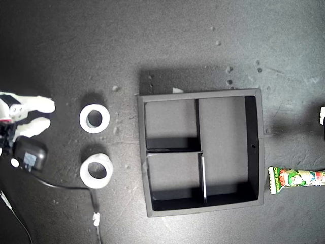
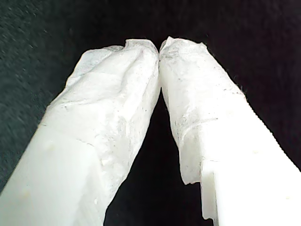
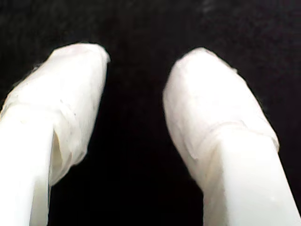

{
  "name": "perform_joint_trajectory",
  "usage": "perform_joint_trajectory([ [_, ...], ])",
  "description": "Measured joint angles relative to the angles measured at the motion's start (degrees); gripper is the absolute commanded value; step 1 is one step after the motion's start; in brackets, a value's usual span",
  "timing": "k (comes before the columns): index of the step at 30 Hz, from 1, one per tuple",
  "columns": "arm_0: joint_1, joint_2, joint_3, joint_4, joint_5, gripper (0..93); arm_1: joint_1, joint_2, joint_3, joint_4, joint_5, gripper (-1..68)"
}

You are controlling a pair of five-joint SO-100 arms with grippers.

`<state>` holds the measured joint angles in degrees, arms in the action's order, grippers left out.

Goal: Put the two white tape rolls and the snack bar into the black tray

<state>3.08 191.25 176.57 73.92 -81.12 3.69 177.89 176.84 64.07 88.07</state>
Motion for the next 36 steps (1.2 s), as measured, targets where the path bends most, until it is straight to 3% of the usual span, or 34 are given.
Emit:
perform_joint_trajectory([
  [3,-0.1,0.0,0.0,-0.2,-9.5,7.5,0.7,0.4,1.3,-11.4,-0.1,-0.3],
  [4,-0.3,0.0,0.0,-0.7,-11.1,0.0,1.1,0.4,1.4,-14.6,-4.6,-0.3],
  [6,-0.4,0.0,0.0,-3.0,-10.5,0.0,1.7,0.4,1.5,-20.7,-12.1,-0.4],
  [12,-0.5,0.0,0.0,-17.1,-4.7,0.0,1.9,0.4,1.5,-41.0,-19.9,-0.5],
  [14,1.0,0.0,0.0,-24.3,1.3,0.0,1.1,0.4,1.5,-45.8,-19.9,-0.5],
  [19,4.0,0.0,0.0,-42.6,17.7,4.1,-2.5,0.4,1.5,-49.0,-22.0,-0.4],
  [23,2.3,0.0,0.0,-47.9,19.8,10.7,-3.8,0.4,1.3,-52.6,-23.3,0.5],
  [26,0.6,0.0,-1.8,-45.3,19.9,12.3,-5.7,0.3,-3.2,-49.4,-24.8,9.2],
  [28,0.3,-2.8,-8.2,-42.1,21.0,12.6,-6.5,-0.4,-8.6,-43.2,-26.3,11.3],
  [36,2.6,-54.1,-53.6,-20.4,22.9,11.9,-10.7,-21.6,-40.7,-21.2,-27.2,16.1],
])
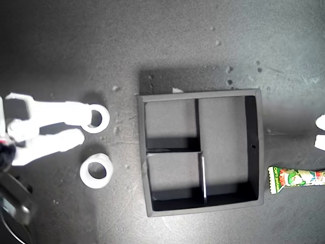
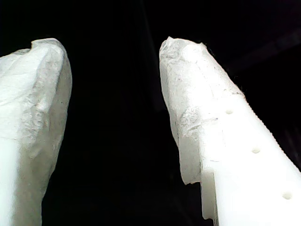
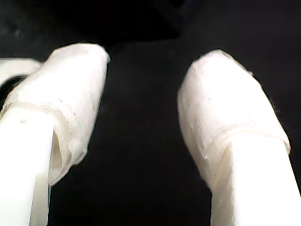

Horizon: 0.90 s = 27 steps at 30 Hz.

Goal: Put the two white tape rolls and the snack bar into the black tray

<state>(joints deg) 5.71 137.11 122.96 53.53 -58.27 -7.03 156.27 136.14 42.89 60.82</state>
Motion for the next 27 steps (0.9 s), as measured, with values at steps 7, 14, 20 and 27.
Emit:
perform_joint_trajectory([
  [7,5.4,-25.4,-15.6,12.0,-4.6,12.2,-10.3,-17.9,-13.2,9.4,11.1,18.1],
  [14,6.5,-29.7,-12.7,15.3,-12.2,13.8,-17.4,-18.8,-7.7,10.3,21.7,18.1],
  [20,6.5,-30.3,-7.7,11.4,-13.5,14.0,-18.8,-18.8,-6.0,10.2,24.5,17.9],
  [27,6.3,-32.2,-5.4,5.7,-11.9,14.3,-20.6,-18.8,-4.4,10.2,27.3,17.5],
])
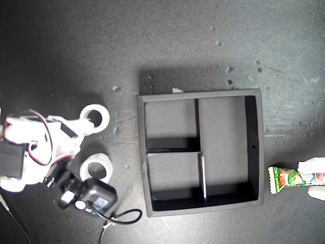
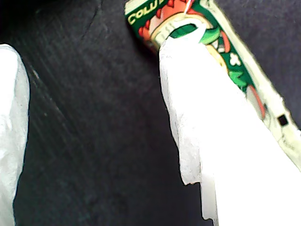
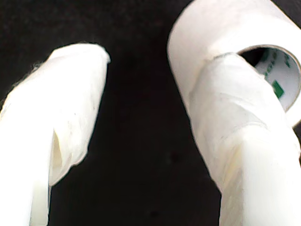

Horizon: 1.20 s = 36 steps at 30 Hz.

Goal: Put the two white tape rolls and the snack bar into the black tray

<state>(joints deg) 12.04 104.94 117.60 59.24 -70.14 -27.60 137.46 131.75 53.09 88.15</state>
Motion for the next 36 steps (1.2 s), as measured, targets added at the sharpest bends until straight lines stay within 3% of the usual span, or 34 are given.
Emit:
perform_joint_trajectory([
  [32,-4.0,-5.4,0.7,-2.2,2.9,15.1,-3.3,0.0,2.5,-1.8,1.8,16.6],
  [36,-4.9,-10.4,-1.1,-2.6,3.0,8.7,-3.3,0.0,2.7,-1.8,2.5,16.7],
])
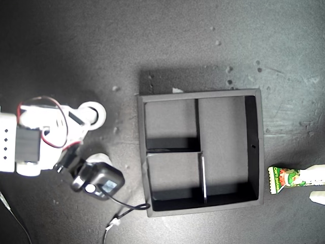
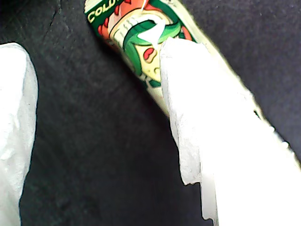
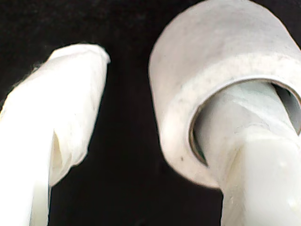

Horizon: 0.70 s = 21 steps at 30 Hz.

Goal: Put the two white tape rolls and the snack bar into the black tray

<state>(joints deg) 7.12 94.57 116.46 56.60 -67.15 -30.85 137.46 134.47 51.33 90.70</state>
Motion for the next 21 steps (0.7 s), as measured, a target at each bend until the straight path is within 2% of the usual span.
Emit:
perform_joint_trajectory([
  [3,-1.1,-3.9,-2.9,0.0,0.3,0.2,-0.9,0.0,0.2,0.4,3.1,19.8],
  [7,-2.7,-6.3,-6.2,1.0,-0.6,0.1,-6.9,0.0,2.5,1.8,12.4,27.4],
  [13,-3.6,-5.7,-8.6,3.0,-1.0,0.1,-17.1,0.0,12.6,-8.8,27.1,28.1],
  [16,-3.8,-2.5,-10.4,4.3,-0.6,0.1,-18.0,0.1,16.6,-11.9,29.3,28.1],
  [21,-1.9,2.3,-17.2,8.8,1.3,0.0,-15.6,0.4,25.1,-17.2,27.9,28.1],
])
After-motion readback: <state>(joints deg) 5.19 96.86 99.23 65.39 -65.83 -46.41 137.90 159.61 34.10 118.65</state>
